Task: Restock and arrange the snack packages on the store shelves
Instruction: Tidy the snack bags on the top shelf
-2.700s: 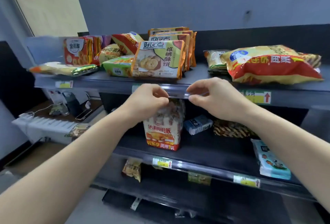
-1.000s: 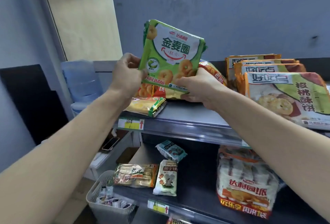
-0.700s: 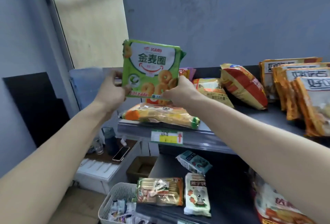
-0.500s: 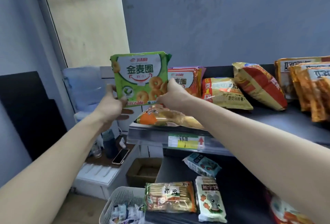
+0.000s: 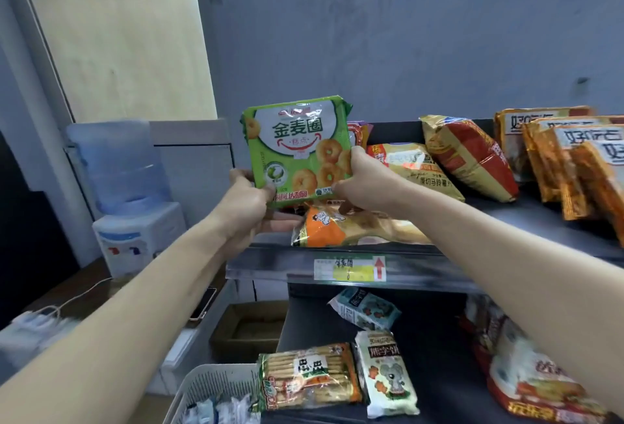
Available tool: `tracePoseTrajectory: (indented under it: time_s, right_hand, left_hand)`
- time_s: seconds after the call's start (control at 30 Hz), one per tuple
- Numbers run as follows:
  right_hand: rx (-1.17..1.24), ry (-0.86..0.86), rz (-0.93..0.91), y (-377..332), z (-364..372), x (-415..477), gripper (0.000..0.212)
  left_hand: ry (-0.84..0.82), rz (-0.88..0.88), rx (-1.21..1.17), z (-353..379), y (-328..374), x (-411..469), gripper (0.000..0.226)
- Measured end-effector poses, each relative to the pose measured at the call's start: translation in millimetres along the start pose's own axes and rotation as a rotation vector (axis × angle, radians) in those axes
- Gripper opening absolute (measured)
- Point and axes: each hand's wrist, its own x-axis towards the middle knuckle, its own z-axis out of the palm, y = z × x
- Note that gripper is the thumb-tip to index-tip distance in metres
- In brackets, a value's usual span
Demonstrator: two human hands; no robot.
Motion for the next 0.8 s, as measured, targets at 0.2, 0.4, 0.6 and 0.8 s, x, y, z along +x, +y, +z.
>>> tracePoseTrajectory:
  time_s: [0.2, 0.4, 0.6, 0.8]
  right_hand:
    - [-0.089, 0.108, 0.141, 28, -46, -18, 0.036]
    - [-0.193, 0.106, 0.115, 23, -61, -16, 0.032]
    - [-0.264, 0.008, 0.007, -2, -22, -1, 0.04]
    - [-0.583, -0.098, -0.01, -5, -10, -1, 0.017]
  left_hand:
    - [-0.127, -0.028, 0.059, 55, -8, 0, 0.023]
    - [-0.078, 0.115, 0.225, 56, -2, 19, 0.028]
    - [0.148, 0.175, 0.505, 11, -4, 29, 0.022]
    - [0.176, 0.119, 0.611, -1, -28, 33, 0.024]
